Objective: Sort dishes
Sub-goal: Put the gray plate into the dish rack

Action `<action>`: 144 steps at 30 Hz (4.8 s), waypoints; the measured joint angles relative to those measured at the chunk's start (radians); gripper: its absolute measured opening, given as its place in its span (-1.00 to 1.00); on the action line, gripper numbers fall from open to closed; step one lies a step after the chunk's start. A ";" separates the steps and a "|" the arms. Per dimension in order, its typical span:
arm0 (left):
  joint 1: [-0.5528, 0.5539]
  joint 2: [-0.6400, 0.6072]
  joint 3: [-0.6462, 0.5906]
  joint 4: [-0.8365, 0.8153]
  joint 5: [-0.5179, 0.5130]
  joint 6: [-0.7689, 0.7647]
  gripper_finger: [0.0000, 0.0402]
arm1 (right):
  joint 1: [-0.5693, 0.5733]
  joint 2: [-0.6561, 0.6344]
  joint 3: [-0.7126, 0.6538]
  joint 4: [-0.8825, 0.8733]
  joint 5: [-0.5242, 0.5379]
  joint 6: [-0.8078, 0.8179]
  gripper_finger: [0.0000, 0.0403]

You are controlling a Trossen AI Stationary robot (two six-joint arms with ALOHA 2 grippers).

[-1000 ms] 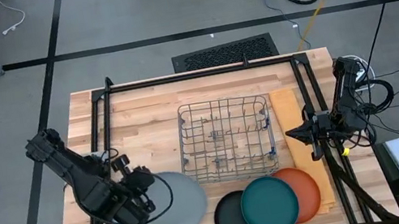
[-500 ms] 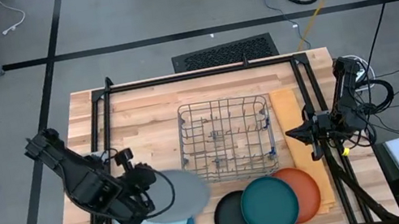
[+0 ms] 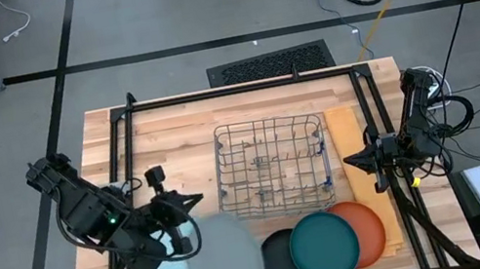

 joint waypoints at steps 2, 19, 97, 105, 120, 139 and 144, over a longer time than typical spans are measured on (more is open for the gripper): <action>0.016 0.000 0.001 0.005 0.007 0.004 -1.00 | 0.000 0.000 0.000 0.000 0.000 0.001 -0.97; 0.080 0.105 -0.136 -0.139 0.551 -0.554 -0.38 | -0.015 0.000 0.000 0.057 -0.020 -0.161 -0.97; -0.127 0.101 -0.170 -0.168 0.964 -0.742 0.27 | -0.077 0.000 0.052 0.613 -0.041 -0.550 -0.97; -0.135 0.003 -0.169 -0.282 0.790 -0.642 0.27 | -0.076 0.000 0.052 0.551 -0.153 -0.403 -0.95; -0.136 -0.087 -0.169 -0.285 0.819 -0.532 0.27 | -0.112 0.341 0.163 0.562 -0.212 -0.252 0.06; -0.150 -0.140 -0.226 -0.285 0.782 -0.377 0.27 | -0.345 1.261 0.976 0.090 -0.422 -0.160 0.30; -0.185 -0.140 -0.250 -0.287 0.776 -0.385 0.27 | -0.380 1.458 1.148 -0.011 -0.451 -0.168 0.29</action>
